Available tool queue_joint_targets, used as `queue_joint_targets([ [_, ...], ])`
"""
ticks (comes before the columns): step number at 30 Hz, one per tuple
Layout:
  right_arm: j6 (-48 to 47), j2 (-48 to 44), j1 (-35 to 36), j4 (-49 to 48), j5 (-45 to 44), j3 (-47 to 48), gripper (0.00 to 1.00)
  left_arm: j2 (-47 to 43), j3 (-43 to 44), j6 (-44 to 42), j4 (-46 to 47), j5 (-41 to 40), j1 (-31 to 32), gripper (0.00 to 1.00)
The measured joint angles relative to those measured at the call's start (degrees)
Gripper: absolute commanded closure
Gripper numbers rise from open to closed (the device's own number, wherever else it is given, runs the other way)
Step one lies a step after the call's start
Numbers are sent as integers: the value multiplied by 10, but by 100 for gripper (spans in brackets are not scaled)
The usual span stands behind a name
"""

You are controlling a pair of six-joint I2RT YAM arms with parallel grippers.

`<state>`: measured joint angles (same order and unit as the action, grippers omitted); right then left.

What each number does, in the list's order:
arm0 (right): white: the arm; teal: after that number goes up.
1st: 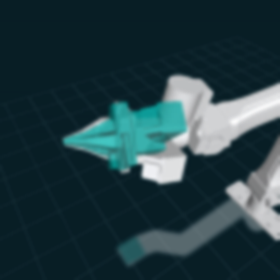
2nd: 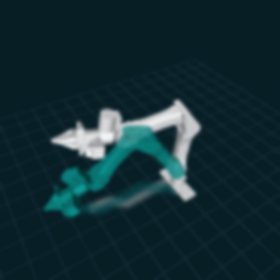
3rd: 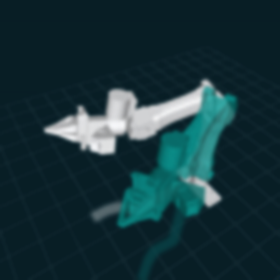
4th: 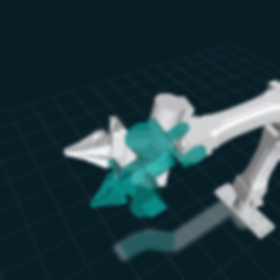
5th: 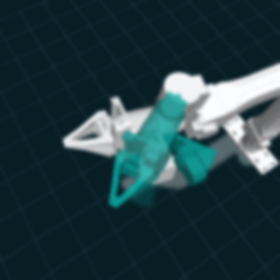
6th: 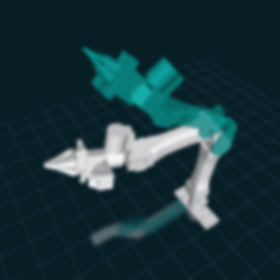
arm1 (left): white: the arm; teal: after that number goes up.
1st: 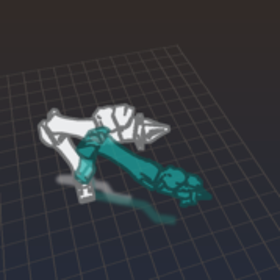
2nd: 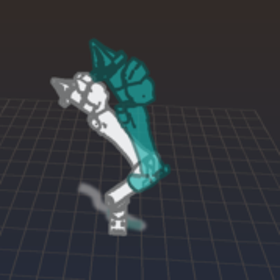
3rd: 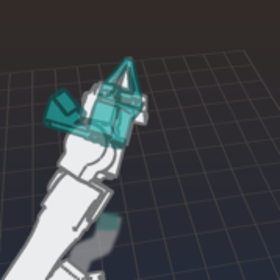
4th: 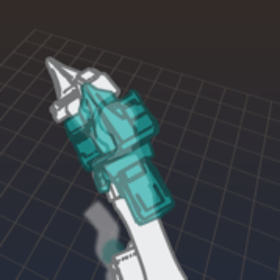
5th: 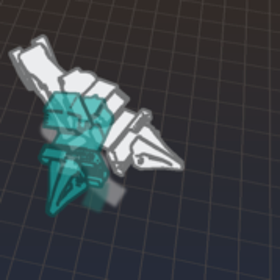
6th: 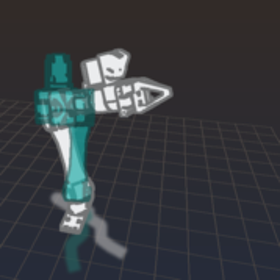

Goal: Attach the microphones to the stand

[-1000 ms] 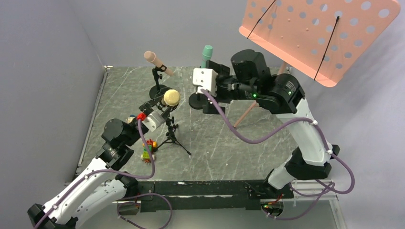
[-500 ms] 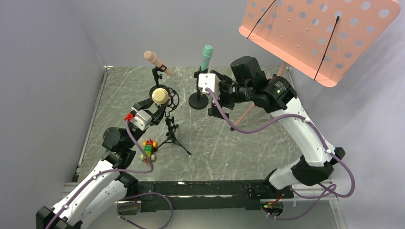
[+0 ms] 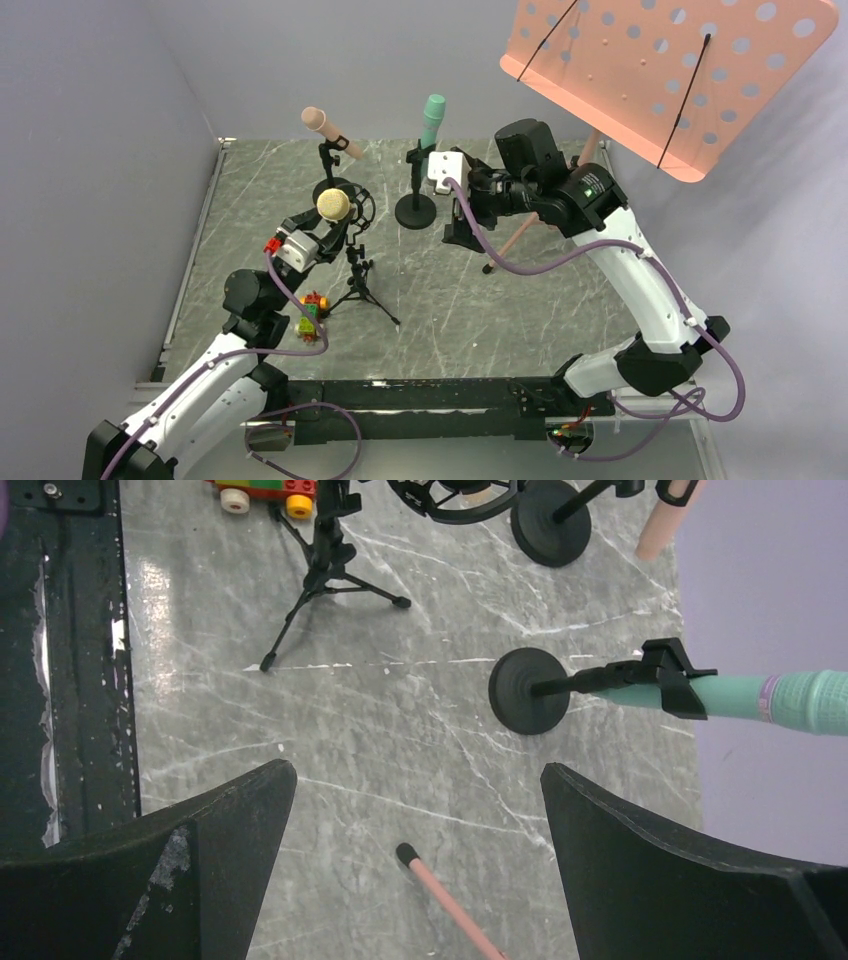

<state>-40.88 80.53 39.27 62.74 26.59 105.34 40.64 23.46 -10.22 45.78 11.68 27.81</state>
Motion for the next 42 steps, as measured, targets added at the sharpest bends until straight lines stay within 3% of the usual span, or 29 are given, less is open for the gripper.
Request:
queue_joint_targets([
  [5,0,0,-10,-3,12,-8,0,3,-10,9,10,-6,-3,71],
  [7,0,0,-14,-3,17,-11,0,4,-10,13,11,-9,-3,51],
  [10,0,0,-18,-6,25,-14,0,4,-10,21,9,-13,-3,30],
  [16,0,0,-25,-11,37,-20,0,-4,-10,34,-16,-17,-3,3],
  [22,0,-4,-32,-14,44,-27,0,-31,-5,41,-56,-19,-3,1],
  [34,0,-9,-49,-19,63,-44,0,-71,88,50,-194,-26,-3,1],
  [38,5,-19,-63,-32,79,-70,0,-77,124,59,-255,-31,-3,1],
  [42,20,-36,-90,-70,119,-126,0,-65,214,119,-370,-40,-14,1],
])
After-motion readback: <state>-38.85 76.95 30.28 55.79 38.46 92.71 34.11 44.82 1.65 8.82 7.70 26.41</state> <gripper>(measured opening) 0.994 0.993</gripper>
